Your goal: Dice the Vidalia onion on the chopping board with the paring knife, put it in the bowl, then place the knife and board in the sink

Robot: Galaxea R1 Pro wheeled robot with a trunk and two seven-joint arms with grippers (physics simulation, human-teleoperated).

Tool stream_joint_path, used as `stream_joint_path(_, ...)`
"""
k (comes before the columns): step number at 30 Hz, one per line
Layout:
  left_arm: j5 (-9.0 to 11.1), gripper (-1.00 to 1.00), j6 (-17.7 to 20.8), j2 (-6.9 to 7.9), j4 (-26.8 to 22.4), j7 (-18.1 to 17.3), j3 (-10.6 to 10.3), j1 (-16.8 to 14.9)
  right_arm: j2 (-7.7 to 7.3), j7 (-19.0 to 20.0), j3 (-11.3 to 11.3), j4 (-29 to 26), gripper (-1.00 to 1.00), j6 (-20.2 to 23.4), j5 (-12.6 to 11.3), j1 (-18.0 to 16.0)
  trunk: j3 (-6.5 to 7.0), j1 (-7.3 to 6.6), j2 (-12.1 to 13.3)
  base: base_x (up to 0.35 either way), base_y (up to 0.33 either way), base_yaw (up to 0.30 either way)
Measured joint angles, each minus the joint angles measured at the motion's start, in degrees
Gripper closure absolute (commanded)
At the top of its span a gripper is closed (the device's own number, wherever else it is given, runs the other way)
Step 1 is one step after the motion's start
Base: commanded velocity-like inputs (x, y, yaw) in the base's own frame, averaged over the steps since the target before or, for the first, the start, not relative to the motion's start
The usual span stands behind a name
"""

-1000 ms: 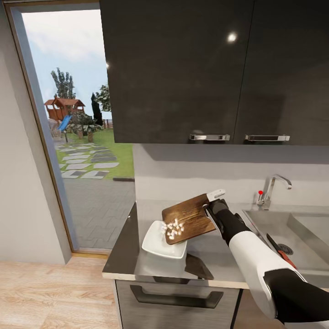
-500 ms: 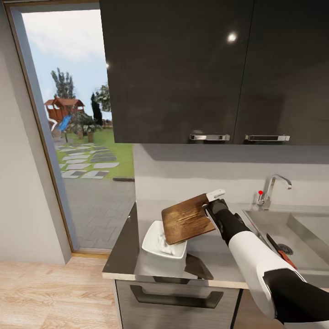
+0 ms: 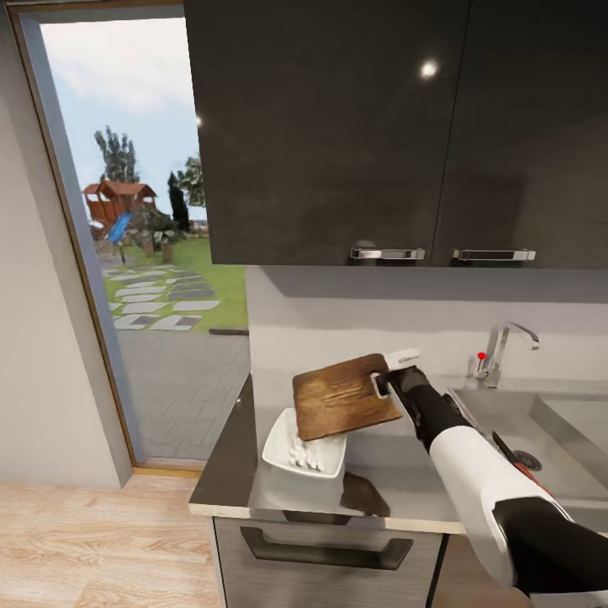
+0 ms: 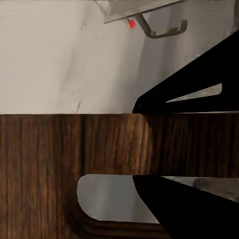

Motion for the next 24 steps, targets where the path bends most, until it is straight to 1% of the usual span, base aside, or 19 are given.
stream_joint_path(1, 0.00, -1.00, 0.00, 0.00, 0.00, -0.01, 0.00, 0.00, -0.86, 1.20, -0.49, -0.04, 1.00, -0.08, -1.56, -0.01, 0.00, 0.00, 0.00, 0.000, 0.000, 0.000)
stream_joint_path(2, 0.00, -1.00, 0.00, 0.00, 0.02, -0.02, 0.01, 0.01, -1.61, 2.03, -0.84, -0.04, 1.00, -0.09, -2.28, -0.01, 0.00, 0.00, 0.00, 0.000, 0.000, 0.000)
stream_joint_path(3, 0.00, -1.00, 0.00, 0.00, 0.02, -0.02, 0.01, 0.00, -2.37, 2.93, -1.35, -0.05, 1.00, -0.14, -3.57, -0.01, 0.00, 0.00, 0.00, 0.000, 0.000, 0.000)
stream_joint_path(4, 0.00, -1.00, 0.00, 0.00, 0.02, -0.03, 0.01, 0.01, -3.51, 4.36, -2.14, -0.07, 1.00, -0.19, -5.67, -0.03, 0.01, 0.00, 0.01, 0.000, 0.000, 0.000)
stream_joint_path(5, 0.01, -1.00, 0.00, 0.01, 0.03, -0.02, 0.01, 0.01, -4.27, 5.29, -2.51, -0.02, 1.00, -0.16, -6.15, -0.01, 0.00, 0.00, 0.00, 0.000, 0.000, 0.000)
stream_joint_path(6, 0.00, -1.00, 0.00, 0.00, 0.03, -0.01, -0.01, 0.01, -5.35, 6.81, -3.42, -0.06, 1.00, -0.17, -8.12, -0.03, 0.01, 0.00, 0.01, 0.000, 0.000, 0.000)
stream_joint_path(7, 0.01, -1.00, 0.00, 0.01, 0.04, -0.01, 0.00, 0.01, -6.16, 7.90, -3.97, 0.01, 1.00, -0.15, -8.10, -0.02, 0.00, 0.00, -0.01, 0.000, 0.000, 0.000)
stream_joint_path(9, 0.00, -1.00, 0.00, 0.01, 0.04, 0.00, 0.00, 0.01, -7.68, 10.85, -5.50, 0.08, 1.00, -0.13, -9.02, -0.03, 0.00, 0.00, 0.00, 0.000, 0.000, 0.000)
stream_joint_path(12, 0.00, -1.00, -0.04, 0.01, 0.01, 0.07, 0.00, 0.01, -8.66, 13.14, -6.40, 0.64, 1.00, -0.19, -9.05, -0.01, 0.00, 0.00, 0.00, 0.000, 0.000, 0.000)
stream_joint_path(15, 0.00, -1.00, -0.17, 0.02, 0.03, 0.08, 0.01, 0.01, -8.88, 13.65, -6.62, 0.91, 1.00, -0.70, -9.07, -0.01, 0.00, 0.00, 0.00, 0.000, 0.000, 0.000)
stream_joint_path(18, 0.01, -1.00, -0.27, 0.20, 0.00, 0.12, 0.01, 0.01, -9.00, 13.59, -6.70, 1.01, 1.00, -2.77, -9.03, -0.02, 0.00, 0.00, 0.00, 0.000, 0.000, 0.000)
stream_joint_path(19, 0.01, -1.00, -0.30, 0.26, -0.01, 0.14, 0.01, 0.01, -9.24, 13.55, -6.75, 1.01, 1.00, -3.13, -8.93, -0.02, 0.00, 0.00, 0.00, 0.000, 0.000, 0.000)
stream_joint_path(21, 0.01, -1.00, -0.40, 0.29, -0.03, 0.17, 0.01, 0.02, -10.55, 13.64, -6.74, 1.03, 1.00, -3.64, -8.56, -0.03, 0.00, 0.00, 0.00, 0.000, 0.000, 0.000)
stream_joint_path(24, 0.01, -1.00, -0.47, 0.22, -0.03, 0.17, 0.00, 0.01, -11.08, 13.62, -6.68, 1.05, 1.00, -3.80, -9.03, -0.01, 0.00, 0.00, 0.00, 0.000, 0.000, 0.000)
